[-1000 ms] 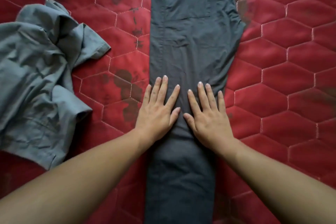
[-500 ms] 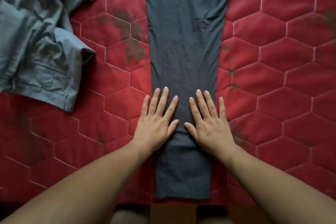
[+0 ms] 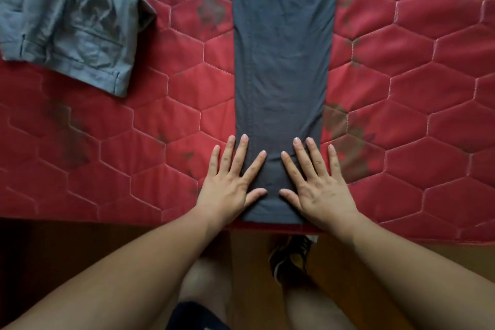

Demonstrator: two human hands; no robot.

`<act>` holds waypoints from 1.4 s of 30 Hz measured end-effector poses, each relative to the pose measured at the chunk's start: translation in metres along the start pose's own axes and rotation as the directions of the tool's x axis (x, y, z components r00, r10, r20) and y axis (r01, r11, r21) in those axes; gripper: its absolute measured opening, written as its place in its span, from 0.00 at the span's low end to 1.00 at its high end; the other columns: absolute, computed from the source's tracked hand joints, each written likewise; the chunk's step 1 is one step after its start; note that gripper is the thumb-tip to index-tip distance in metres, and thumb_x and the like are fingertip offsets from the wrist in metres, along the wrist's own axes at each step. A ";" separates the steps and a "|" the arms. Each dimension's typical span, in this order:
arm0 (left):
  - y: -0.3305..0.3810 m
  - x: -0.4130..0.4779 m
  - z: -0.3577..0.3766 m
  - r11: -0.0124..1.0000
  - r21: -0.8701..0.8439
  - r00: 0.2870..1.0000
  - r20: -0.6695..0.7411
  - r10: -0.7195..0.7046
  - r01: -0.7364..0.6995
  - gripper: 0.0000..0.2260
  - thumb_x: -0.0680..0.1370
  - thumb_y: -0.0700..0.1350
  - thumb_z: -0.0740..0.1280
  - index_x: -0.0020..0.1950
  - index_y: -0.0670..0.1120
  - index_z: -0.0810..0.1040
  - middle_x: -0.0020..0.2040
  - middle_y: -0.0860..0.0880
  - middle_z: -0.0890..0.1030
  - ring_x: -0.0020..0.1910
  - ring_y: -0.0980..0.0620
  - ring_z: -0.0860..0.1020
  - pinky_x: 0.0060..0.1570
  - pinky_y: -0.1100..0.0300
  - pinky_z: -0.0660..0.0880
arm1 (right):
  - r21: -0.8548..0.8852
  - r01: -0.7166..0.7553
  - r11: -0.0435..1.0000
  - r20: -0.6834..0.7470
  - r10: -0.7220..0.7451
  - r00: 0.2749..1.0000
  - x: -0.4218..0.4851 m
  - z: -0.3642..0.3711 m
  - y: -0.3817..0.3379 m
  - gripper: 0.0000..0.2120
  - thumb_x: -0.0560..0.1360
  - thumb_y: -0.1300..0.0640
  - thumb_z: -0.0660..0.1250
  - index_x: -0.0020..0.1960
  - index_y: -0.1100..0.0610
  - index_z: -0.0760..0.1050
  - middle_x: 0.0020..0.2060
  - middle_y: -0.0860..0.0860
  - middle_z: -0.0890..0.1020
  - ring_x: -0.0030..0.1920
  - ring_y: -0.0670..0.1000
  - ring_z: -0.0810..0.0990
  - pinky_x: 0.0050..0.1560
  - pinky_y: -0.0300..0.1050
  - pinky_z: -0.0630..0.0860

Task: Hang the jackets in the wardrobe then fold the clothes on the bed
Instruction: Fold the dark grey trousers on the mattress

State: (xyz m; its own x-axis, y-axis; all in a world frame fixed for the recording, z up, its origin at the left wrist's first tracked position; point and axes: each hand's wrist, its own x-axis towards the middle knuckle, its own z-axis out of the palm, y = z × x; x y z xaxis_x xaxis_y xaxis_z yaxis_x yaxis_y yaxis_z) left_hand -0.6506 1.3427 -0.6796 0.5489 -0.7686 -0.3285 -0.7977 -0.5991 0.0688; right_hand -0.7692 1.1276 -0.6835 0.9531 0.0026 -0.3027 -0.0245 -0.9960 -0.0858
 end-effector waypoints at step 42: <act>-0.037 0.049 -0.181 0.243 -0.927 0.951 0.244 -0.190 0.286 0.08 0.75 0.35 0.73 0.52 0.43 0.84 0.45 0.48 0.85 0.43 0.58 0.80 0.48 0.57 0.76 | 0.908 -0.384 0.169 0.288 0.416 0.863 0.036 -0.172 0.046 0.08 0.76 0.64 0.72 0.43 0.53 0.82 0.33 0.41 0.82 0.34 0.38 0.76 0.39 0.38 0.71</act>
State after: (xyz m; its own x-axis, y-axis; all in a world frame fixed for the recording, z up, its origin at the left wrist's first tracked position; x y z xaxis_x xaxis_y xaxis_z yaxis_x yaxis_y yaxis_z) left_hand -0.5492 1.2861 -0.5276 0.6130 -0.5621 -0.5552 0.1951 -0.5733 0.7958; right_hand -0.6839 1.0661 -0.5351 0.7254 -0.3860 -0.5699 -0.6441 -0.0889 -0.7597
